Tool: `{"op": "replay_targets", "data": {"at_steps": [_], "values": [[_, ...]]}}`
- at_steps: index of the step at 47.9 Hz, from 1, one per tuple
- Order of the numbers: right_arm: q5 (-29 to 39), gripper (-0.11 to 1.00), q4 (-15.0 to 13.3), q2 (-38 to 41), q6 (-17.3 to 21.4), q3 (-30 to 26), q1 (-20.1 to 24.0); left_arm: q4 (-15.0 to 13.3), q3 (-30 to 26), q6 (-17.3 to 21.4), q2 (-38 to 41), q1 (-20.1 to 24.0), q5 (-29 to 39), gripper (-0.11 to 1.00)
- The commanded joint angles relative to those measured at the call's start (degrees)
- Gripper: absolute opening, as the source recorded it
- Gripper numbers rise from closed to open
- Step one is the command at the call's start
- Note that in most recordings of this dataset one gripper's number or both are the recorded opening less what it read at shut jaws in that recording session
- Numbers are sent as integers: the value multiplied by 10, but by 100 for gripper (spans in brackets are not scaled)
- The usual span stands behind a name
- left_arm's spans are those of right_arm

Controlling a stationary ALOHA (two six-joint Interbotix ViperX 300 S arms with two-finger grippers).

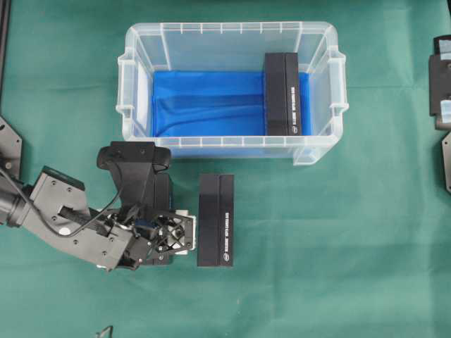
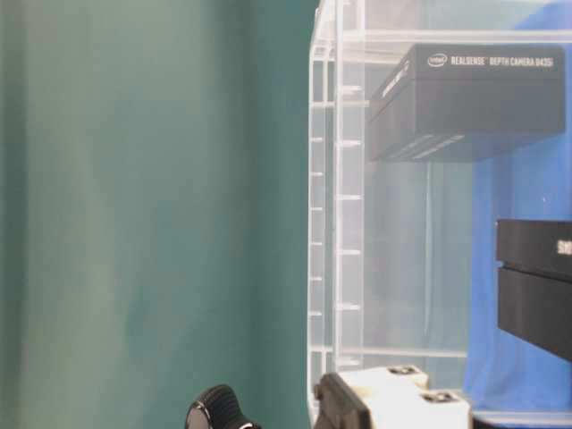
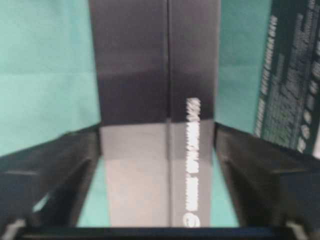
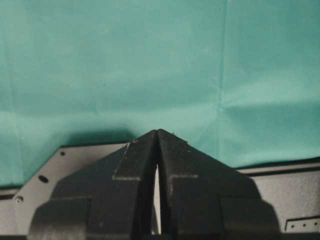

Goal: Take the box out of the case with the left arm.
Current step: 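Open the left gripper, release the box, and withdraw left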

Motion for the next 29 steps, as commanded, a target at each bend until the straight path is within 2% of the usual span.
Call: {"op": "replay_targets", "data": {"at_steps": [1, 20, 29], "values": [[-1, 2, 1, 0, 1, -5, 0, 0, -9, 1, -18, -2, 1, 89], [-1, 2, 1, 0, 1, -6, -1, -5, -16, 2, -47, -7, 25, 90], [-1, 2, 1, 0, 1, -6, -1, -6, -45, 5, -75, -8, 77, 90]]}}
